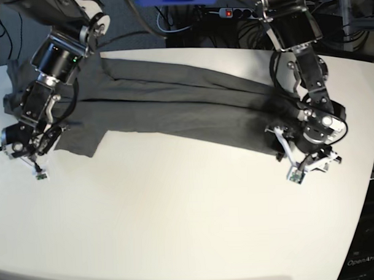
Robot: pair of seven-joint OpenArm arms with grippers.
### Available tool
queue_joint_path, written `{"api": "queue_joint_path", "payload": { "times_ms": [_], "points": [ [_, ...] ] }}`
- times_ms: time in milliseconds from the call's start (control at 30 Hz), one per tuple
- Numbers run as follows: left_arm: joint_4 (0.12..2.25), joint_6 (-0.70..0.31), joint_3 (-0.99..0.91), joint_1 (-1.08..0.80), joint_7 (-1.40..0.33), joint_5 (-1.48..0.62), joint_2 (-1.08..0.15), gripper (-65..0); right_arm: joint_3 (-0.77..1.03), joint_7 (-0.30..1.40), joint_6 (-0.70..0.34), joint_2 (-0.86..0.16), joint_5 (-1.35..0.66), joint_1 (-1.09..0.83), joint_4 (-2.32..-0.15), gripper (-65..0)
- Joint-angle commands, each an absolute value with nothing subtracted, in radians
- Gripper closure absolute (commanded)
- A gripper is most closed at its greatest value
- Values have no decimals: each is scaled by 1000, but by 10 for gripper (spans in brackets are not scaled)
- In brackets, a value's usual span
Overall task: Fold the T-shirt properly
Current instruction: 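Regrasp the folded shirt's edge with both grippers, then fold the held edge over again with both grippers toward the shirt's middle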
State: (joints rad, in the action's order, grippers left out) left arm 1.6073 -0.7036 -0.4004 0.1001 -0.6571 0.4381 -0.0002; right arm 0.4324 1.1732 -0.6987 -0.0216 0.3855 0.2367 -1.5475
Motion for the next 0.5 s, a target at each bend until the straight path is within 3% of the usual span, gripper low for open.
{"api": "queue_joint_path", "payload": {
  "times_ms": [0, 300, 467],
  "points": [
    [1618, -698, -398, 122, -636, 429, -7, -402, 415, 1178, -698, -30, 381, 259, -1586, -9],
    [1615, -698, -383, 140, -636, 427, -5, -402, 323, 1388, -698, -30, 383, 188, -1771, -7],
    [1615, -698, -354, 136, -636, 427, -8, -402, 321, 1396, -698, -33, 384, 182, -1776, -7]
  ]
}}
